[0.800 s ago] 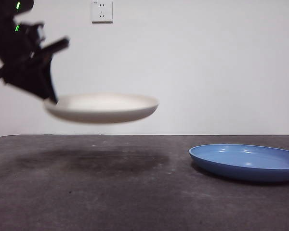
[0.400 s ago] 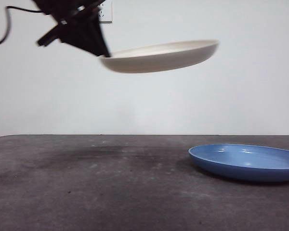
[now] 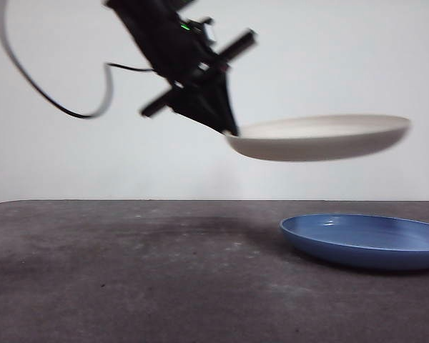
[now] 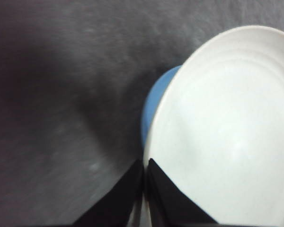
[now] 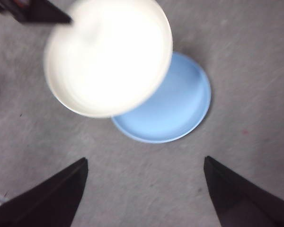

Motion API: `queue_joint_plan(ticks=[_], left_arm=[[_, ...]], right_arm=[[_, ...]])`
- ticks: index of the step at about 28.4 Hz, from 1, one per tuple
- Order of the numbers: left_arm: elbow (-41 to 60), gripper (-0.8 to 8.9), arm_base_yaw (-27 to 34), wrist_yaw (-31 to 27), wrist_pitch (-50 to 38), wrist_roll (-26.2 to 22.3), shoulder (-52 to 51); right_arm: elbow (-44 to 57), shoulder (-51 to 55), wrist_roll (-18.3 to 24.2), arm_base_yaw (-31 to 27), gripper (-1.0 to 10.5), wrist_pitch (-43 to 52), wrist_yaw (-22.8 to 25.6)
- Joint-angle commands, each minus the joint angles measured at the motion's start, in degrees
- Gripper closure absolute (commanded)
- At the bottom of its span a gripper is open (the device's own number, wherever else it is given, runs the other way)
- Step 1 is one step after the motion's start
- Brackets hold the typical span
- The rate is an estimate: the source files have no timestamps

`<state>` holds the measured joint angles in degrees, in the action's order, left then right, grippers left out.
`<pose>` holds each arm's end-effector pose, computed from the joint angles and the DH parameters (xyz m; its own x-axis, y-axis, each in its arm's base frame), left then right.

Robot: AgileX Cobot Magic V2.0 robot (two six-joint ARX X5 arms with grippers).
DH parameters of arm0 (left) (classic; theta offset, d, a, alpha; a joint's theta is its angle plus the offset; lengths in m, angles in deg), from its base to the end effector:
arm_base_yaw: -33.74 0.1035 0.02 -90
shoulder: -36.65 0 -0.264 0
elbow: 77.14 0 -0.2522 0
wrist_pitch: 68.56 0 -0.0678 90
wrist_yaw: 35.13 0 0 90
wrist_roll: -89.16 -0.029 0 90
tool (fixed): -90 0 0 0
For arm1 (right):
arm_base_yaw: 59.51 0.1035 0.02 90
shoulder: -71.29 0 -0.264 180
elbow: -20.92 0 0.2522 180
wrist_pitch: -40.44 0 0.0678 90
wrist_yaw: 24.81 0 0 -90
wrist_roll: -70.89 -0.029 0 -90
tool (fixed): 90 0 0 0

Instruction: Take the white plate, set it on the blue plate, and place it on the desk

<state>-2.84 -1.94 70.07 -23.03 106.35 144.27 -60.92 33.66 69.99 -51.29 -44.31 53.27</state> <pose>0.3341 -0.2492 0.2761 0.3772 -0.5936 -0.7109 0.4984 0.7771 -0.3844 0.0633 0.0152 0.3780 0.7064 0.3107 -0.6360 -0.2851 0.9473 0.1462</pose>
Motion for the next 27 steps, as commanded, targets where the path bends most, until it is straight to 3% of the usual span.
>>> queue_joint_plan(ticks=[1, 12, 27], left_arm=[[-6.25, 8.04, -1.97, 0.28, 0.74, 0.48, 6.14], [-21.57, 8.04, -4.63, -0.85, 6.60, 0.42, 21.57], [-22.03, 7.99, -5.70, -0.87, 7.41, -0.04, 25.18]], right_arm=[[-3.89, -0.39, -0.66, 0.15, 5.5, -0.55, 0.90], [-7.50, -0.39, -1.53, 0.15, 5.5, -2.56, 2.19], [-7.50, -0.39, -1.73, 0.15, 5.5, -3.02, 2.95]])
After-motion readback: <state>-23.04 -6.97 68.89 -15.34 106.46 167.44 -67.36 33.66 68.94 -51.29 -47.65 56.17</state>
